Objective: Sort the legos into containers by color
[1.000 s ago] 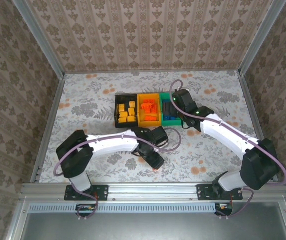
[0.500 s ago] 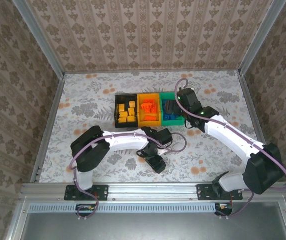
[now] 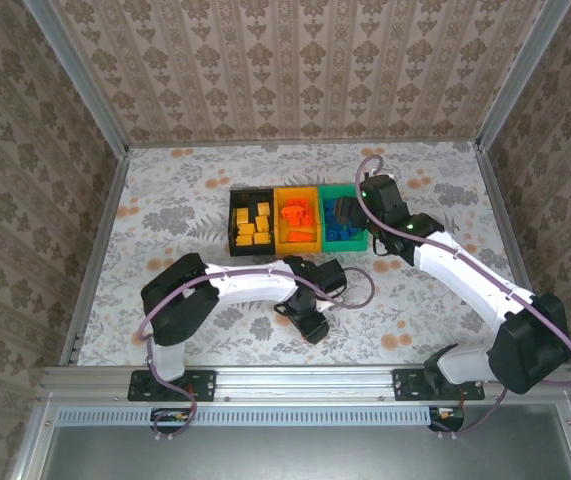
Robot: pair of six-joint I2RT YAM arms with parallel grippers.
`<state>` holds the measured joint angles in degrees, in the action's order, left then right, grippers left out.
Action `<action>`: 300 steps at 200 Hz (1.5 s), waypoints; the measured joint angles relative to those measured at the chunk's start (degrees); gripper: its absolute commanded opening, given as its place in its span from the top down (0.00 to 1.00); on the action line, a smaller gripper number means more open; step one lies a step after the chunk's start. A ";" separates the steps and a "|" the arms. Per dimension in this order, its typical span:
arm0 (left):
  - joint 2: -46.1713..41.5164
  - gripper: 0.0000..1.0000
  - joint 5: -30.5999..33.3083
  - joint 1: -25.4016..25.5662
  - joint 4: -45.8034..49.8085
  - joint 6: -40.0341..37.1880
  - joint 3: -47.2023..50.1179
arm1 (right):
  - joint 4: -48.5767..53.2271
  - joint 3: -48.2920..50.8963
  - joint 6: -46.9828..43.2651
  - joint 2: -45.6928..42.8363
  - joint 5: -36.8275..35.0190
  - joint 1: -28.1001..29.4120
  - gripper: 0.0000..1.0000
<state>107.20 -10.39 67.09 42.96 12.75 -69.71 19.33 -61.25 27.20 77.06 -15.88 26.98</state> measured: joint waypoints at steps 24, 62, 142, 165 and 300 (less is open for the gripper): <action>-0.70 0.49 0.52 0.00 -0.61 0.02 0.74 | -0.07 0.00 0.02 0.02 0.02 -0.13 0.09; -2.56 0.52 2.12 -0.39 -1.90 0.04 2.14 | -0.13 0.00 0.04 0.02 0.04 -0.20 0.09; -14.78 0.54 9.81 -5.92 -4.35 0.11 3.15 | -0.96 0.04 0.44 0.02 0.22 -0.59 0.09; -18.56 0.54 12.72 -9.42 -7.45 0.83 4.83 | -1.18 0.15 0.50 0.02 0.22 -0.70 0.09; -7.63 0.44 15.54 -25.94 -27.85 2.91 -4.48 | -1.22 0.74 2.01 0.02 0.24 -0.87 0.09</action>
<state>99.57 5.15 41.15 15.11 15.66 -74.19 18.11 -60.51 29.21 77.08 -15.64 26.11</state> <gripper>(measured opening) 0.521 0.907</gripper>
